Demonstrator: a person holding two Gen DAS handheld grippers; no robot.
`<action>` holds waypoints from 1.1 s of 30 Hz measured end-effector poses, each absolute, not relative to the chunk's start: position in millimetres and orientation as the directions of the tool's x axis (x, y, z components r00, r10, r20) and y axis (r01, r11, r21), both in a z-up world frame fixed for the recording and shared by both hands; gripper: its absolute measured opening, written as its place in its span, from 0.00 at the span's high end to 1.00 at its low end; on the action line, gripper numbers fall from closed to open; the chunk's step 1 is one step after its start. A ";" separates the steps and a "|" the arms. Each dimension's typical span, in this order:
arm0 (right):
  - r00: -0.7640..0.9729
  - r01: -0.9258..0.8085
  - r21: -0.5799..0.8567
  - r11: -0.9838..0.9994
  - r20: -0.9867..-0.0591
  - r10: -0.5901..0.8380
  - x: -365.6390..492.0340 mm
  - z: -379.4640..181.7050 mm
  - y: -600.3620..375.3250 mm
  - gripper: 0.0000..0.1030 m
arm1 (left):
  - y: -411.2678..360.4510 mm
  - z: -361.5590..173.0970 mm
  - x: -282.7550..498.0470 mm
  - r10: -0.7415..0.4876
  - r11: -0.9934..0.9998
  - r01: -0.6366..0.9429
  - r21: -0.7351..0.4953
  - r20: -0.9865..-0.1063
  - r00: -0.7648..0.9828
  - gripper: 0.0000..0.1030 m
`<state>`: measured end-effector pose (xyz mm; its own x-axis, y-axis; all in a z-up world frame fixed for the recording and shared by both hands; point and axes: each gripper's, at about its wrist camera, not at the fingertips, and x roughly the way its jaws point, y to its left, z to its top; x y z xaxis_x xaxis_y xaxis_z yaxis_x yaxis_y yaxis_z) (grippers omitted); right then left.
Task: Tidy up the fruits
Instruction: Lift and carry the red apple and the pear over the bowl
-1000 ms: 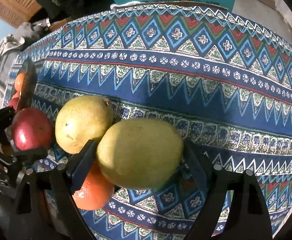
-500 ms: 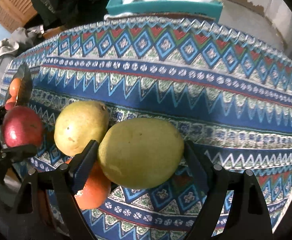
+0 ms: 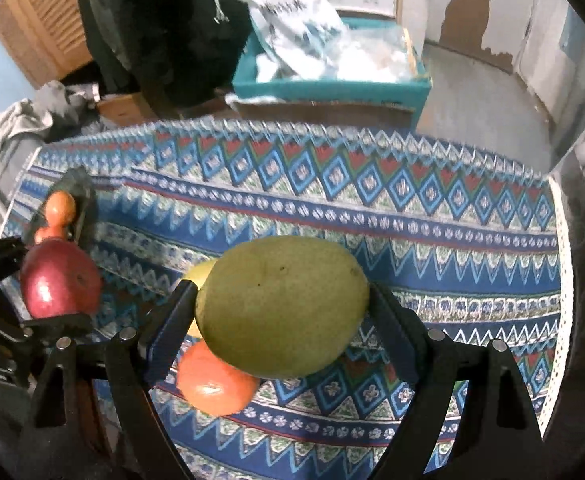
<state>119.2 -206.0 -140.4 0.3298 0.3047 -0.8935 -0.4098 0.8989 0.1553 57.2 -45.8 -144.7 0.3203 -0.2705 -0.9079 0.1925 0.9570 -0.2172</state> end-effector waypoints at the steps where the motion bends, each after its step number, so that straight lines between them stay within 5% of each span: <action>1: 0.335 -0.412 0.157 0.897 -0.890 0.309 118.4 -137.2 -201.7 0.17 | -44.5 -141.4 56.0 -0.270 0.957 0.192 -0.216 -0.905 0.327 0.22; 33: 0.383 -0.586 0.202 0.785 -0.785 0.488 90.7 -44.3 -99.6 0.17 | 37.0 -69.1 12.0 -0.214 0.976 0.079 -0.203 -0.830 0.515 0.22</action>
<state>90.7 -99.6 -44.3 0.3826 0.4878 -0.7846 -0.5862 0.7846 0.2019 12.0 37.0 -69.1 0.5148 -0.2144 -0.8300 0.0795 0.9760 -0.2028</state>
